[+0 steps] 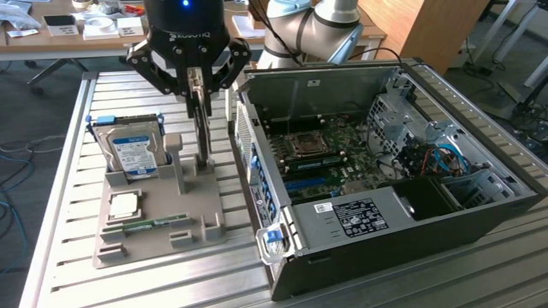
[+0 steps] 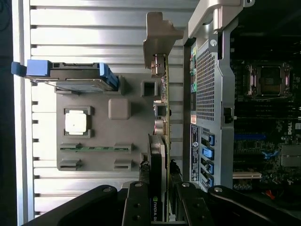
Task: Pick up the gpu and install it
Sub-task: 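Pick up the gpu and move the gpu toward the slot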
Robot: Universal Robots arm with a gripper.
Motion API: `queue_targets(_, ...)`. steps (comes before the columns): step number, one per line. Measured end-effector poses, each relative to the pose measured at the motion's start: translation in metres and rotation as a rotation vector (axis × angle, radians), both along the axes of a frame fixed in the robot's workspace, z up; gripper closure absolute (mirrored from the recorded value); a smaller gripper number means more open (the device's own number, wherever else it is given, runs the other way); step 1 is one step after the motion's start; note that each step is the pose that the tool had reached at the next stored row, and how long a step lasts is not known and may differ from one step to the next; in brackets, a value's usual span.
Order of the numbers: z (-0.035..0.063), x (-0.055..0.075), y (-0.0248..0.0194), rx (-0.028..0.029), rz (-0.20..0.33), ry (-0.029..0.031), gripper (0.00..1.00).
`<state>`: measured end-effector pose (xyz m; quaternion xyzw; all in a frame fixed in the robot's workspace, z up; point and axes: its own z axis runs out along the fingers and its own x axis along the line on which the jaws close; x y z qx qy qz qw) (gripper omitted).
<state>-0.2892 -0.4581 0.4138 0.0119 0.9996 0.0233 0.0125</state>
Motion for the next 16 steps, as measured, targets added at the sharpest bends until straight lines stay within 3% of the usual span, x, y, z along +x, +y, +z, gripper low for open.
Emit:
queue_targets(6,0.006,0.0,0.0,0.0001,0.0,-0.0001,0.73)
queue_targets(16,0.0065,0.0015,0.0,0.0,0.0,0.0001,0.73)
